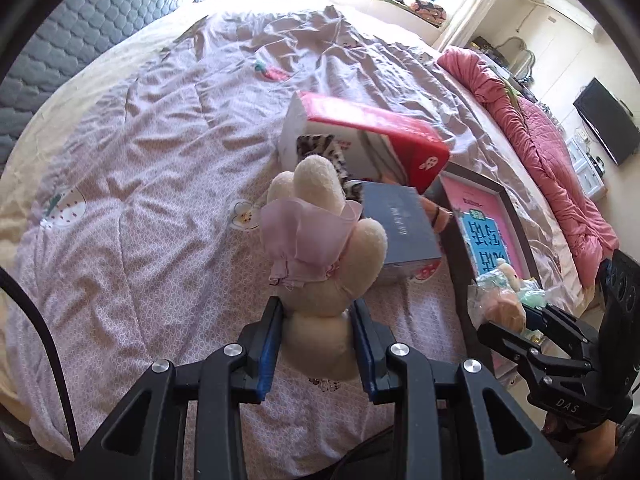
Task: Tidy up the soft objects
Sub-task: 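Carry the bunny plush and bread bun over the pink book tray, then lower the bunny plush and bread bun onto the tray and open both tools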
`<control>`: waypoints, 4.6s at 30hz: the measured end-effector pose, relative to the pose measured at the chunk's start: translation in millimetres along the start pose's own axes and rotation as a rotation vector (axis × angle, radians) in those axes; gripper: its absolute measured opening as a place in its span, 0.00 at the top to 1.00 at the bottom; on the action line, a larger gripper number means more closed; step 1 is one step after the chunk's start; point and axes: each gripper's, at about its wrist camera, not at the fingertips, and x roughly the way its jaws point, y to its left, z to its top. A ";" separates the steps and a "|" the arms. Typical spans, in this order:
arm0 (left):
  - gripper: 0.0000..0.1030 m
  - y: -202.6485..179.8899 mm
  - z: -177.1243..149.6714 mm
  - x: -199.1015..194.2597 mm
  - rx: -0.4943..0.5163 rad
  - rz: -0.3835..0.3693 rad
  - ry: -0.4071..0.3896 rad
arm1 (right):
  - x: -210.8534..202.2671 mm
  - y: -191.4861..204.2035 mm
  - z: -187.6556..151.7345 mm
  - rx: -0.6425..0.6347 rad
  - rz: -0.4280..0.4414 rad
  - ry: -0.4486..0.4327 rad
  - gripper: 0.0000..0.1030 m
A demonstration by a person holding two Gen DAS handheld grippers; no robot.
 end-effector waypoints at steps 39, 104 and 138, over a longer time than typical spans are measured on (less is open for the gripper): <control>0.67 -156.4 -6.6 -28.8 0.310 -0.035 -0.036 | -139.5 -100.6 -21.6 0.259 -0.171 -0.312 0.48; 0.65 -230.2 -44.8 106.5 0.409 -0.173 0.254 | -33.2 -176.2 -14.4 0.267 -0.362 -0.114 0.47; 0.58 -230.3 -39.0 108.9 0.383 -0.208 0.267 | -74.9 -177.4 -31.1 0.295 -0.404 -0.153 0.42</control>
